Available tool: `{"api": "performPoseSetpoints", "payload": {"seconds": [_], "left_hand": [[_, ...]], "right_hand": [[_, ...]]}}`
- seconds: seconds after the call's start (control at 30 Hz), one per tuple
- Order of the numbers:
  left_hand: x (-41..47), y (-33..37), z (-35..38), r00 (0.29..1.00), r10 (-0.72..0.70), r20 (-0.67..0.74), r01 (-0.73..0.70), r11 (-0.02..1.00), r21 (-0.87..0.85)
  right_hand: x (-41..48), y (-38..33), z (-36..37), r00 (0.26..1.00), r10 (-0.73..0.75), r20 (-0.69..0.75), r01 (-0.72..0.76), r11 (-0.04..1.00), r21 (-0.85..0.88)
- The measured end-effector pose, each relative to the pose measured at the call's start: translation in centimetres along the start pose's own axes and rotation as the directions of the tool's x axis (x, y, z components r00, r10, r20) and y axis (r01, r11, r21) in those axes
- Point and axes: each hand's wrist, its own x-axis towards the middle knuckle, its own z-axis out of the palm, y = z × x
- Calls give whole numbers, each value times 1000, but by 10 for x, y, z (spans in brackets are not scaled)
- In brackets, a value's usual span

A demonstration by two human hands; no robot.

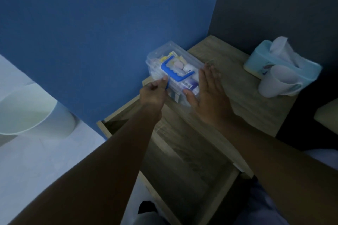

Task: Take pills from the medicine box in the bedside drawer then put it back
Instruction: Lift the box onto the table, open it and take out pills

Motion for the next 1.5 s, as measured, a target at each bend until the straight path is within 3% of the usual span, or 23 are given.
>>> {"api": "performPoseSetpoints", "payload": {"seconds": [0.1, 0.17, 0.27, 0.43, 0.5, 0.6, 0.83, 0.97, 1.17, 1.33, 1.43, 1.5], "left_hand": [[1, 2, -3, 994, 39, -98, -26, 992, 123], [1, -1, -6, 980, 138, -146, -105, 971, 214], [-3, -10, -11, 956, 281, -89, -239, 916, 321], [-6, -17, -14, 868, 469, 164, -445, 587, 676], [-7, -15, -15, 850, 468, 240, -477, 495, 726], [-11, -9, -19, 840, 444, 311, -505, 434, 746], [-19, -5, -28, 885, 327, 332, -458, 476, 751], [-28, -5, -34, 874, 295, 385, -481, 424, 767], [-34, 12, -25, 831, 299, 470, -554, 355, 753], [-32, 15, -11, 756, 259, 601, -645, 134, 753], [-29, 9, -9, 764, 234, 602, -622, 16, 783], [-25, 7, -10, 768, 216, 603, -612, -31, 790]], "right_hand": [[0, -1, 2, 1000, 2, -8, -3, 1000, -16], [0, -1, 3, 1000, 9, -9, -9, 1000, -19], [0, -1, 3, 1000, 6, -4, -6, 1000, -14], [1, 2, 4, 1000, -9, -6, 9, 1000, -18], [1, 2, 5, 1000, -11, -11, 11, 1000, -15], [1, 3, 4, 1000, -26, 2, 26, 999, -33], [6, 2, -5, 996, -19, 89, 29, 993, -111], [12, -2, -22, 987, -3, 160, 0, 1000, 15], [27, 12, -70, 993, -115, -6, 111, 940, 322], [46, 29, -86, 953, -230, -200, 281, 916, 285], [53, 39, -89, 932, -204, -301, 288, 919, 268], [57, 45, -91, 947, -132, -292, 224, 924, 309]]}}
